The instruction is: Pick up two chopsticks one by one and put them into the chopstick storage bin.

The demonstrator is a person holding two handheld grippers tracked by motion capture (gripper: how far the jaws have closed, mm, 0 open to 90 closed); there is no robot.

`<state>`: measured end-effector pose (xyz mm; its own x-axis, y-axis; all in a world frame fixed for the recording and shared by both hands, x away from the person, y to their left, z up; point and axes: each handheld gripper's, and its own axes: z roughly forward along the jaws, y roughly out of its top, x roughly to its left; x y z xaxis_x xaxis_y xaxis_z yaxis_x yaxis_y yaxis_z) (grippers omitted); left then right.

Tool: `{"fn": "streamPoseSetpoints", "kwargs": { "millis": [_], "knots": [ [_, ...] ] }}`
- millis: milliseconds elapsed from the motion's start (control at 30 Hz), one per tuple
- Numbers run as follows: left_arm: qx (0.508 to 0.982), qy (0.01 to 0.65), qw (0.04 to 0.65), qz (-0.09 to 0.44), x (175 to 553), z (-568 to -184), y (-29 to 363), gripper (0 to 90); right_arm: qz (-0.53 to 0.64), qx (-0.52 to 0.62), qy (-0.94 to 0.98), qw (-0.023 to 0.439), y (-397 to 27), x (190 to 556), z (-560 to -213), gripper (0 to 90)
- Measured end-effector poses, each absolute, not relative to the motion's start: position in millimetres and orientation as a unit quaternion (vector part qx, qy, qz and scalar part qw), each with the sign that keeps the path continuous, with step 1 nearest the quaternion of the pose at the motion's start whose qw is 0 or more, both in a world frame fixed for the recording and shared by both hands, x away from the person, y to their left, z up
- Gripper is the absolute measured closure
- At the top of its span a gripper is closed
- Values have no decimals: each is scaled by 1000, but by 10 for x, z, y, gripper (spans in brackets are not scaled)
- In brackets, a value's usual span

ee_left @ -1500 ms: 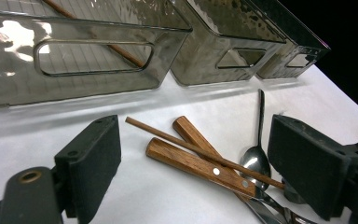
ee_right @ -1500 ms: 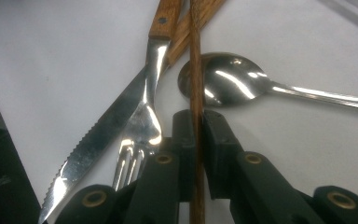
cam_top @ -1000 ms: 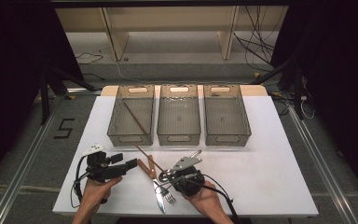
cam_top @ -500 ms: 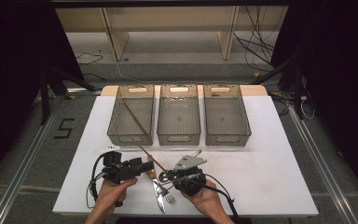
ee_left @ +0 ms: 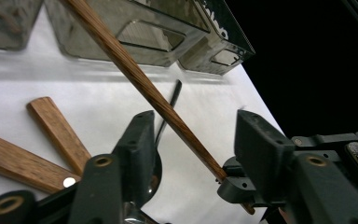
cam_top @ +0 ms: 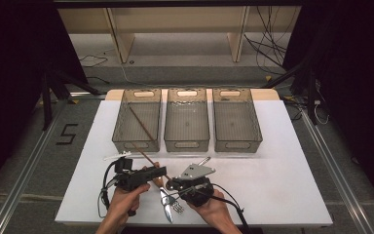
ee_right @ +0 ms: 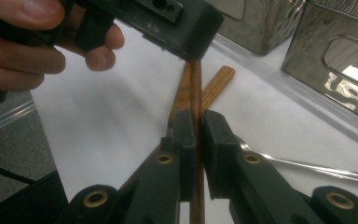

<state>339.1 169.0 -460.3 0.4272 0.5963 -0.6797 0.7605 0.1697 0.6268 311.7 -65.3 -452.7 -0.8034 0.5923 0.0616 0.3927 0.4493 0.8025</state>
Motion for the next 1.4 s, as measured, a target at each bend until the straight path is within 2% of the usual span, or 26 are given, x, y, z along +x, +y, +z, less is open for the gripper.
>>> {"fn": "streamPoseSetpoints", "kwargs": {
  "millis": [467, 800, 900, 1133, 1267, 1400],
  "knots": [
    [627, 526, 567, -94, 3394, -4622, 1697, 729, 450, 289, 837, 116, -661, 3102, -4514, 846],
    [611, 508, 593, -133, 3399, -4604, 1726, 845, 457, 287, 836, 100, -665, 3110, -4534, 829],
    [611, 508, 594, -126, 3406, -4569, 1775, 847, 459, 287, 836, 95, -694, 3105, -4498, 684],
    [612, 514, 594, -96, 3470, -4447, 1970, 847, 463, 296, 832, 84, -840, 3127, -4440, 453],
    [616, 513, 593, -76, 3541, -4323, 2074, 847, 456, 303, 833, 83, -897, 3150, -4478, 364],
    [626, 515, 583, -55, 3657, -4174, 2172, 847, 451, 310, 832, 88, -976, 3148, -4527, 317]
  ]
}}
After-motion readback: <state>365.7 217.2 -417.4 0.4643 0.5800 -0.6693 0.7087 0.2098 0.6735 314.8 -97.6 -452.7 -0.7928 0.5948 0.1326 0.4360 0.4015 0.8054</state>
